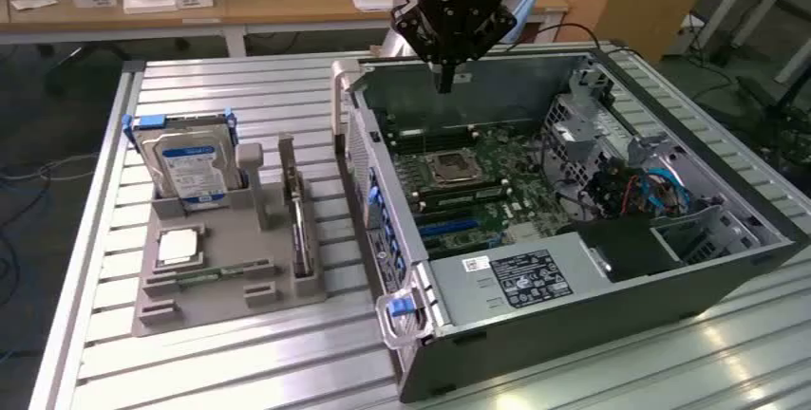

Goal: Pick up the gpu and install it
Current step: 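Reach for the gpu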

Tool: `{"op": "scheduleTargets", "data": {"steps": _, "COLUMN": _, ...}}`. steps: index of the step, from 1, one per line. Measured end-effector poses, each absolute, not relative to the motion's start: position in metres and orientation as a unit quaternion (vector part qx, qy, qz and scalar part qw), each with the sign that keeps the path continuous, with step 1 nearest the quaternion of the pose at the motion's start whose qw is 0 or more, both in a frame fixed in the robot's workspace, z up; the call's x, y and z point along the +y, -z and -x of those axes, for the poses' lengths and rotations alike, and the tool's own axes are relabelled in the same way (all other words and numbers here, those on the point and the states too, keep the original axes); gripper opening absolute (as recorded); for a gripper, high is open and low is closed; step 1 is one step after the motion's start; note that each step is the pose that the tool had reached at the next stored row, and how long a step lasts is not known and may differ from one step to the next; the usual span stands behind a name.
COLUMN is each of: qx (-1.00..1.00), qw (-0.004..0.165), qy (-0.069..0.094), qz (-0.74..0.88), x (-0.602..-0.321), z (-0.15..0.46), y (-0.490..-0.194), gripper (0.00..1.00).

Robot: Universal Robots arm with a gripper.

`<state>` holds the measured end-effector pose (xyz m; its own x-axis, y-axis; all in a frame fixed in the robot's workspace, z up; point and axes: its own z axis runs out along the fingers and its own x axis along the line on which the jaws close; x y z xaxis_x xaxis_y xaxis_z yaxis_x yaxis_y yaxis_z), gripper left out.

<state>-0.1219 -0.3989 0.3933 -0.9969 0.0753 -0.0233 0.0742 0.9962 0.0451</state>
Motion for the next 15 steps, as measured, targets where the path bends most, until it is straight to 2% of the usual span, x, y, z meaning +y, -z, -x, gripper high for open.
{"op": "scheduleTargets", "data": {"steps": 15, "qx": 0.999, "qw": 0.012, "qy": -0.022, "qz": -0.037, "x": -0.3988, "z": 0.1274, "y": -0.3932, "gripper": 0.11}}
